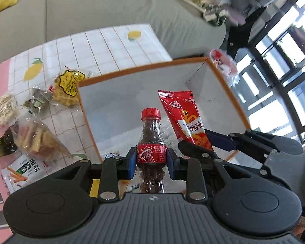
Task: Organize snacks
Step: 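Carry the cola bottle and red bag into the orange box and release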
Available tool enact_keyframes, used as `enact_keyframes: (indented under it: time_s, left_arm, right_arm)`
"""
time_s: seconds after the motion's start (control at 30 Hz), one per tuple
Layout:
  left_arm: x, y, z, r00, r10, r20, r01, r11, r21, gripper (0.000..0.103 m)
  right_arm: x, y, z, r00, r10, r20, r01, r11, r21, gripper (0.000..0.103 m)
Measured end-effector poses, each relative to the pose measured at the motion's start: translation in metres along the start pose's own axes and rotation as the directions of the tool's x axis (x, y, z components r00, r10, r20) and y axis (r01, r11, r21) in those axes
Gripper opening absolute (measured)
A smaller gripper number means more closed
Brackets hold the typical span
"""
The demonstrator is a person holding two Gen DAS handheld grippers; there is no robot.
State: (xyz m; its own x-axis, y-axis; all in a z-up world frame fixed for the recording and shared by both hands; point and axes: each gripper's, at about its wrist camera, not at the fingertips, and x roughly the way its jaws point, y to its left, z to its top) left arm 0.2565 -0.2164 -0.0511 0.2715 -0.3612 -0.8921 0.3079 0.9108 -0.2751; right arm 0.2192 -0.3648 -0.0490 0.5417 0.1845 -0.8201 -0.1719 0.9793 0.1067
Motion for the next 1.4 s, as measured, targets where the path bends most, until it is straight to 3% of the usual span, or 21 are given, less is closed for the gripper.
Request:
enact_keyframes:
  time_s: [0.23,0.67,0.77,0.87,1.0,1.1,1.17,1.4]
  left_arm:
    - [0.028,-0.003,0.017,0.997,0.059,-0.054,-0.057,0.998,0.042,0.034]
    - [0.076,-0.003,0.024,0.972,0.171,-0.163,-0.157,0.983,0.097,0.034]
    - [0.075,-0.006,0.025,0.967,0.198,-0.159,-0.180,0.976,0.123,0.034]
    - [0.072,-0.008,0.025,0.965,0.207,-0.160,-0.188,0.974,0.124,0.035]
    - [0.062,-0.011,0.025,0.964,0.232,-0.128,-0.211,0.965,0.154,0.051]
    - [0.050,-0.010,0.024,0.970,0.214,-0.113,-0.196,0.969,0.152,0.057]
    - [0.041,-0.013,0.022,0.974,0.202,-0.099,-0.185,0.971,0.154,0.058]
    - [0.004,-0.020,0.011,0.983,0.183,-0.032,-0.174,0.968,0.180,0.059]
  right_arm:
    - [0.043,-0.023,0.005,0.993,0.068,-0.099,-0.065,0.997,0.034,0.030]
    - [0.082,-0.023,-0.001,0.981,0.070,-0.183,-0.068,0.998,0.014,0.031]
    - [0.086,-0.023,-0.001,0.978,0.073,-0.195,-0.071,0.997,0.015,0.032]
    - [0.086,-0.023,-0.001,0.979,0.065,-0.195,-0.063,0.998,0.019,0.036]
    - [0.082,-0.024,0.000,0.980,0.048,-0.191,-0.045,0.999,0.023,0.040]
    - [0.076,-0.024,0.001,0.982,0.029,-0.185,-0.023,0.999,0.034,0.053]
    - [0.071,-0.023,0.002,0.983,-0.003,-0.185,0.009,0.999,0.036,0.062]
    - [0.047,-0.009,0.003,0.982,-0.074,-0.173,0.076,0.997,0.007,0.072]
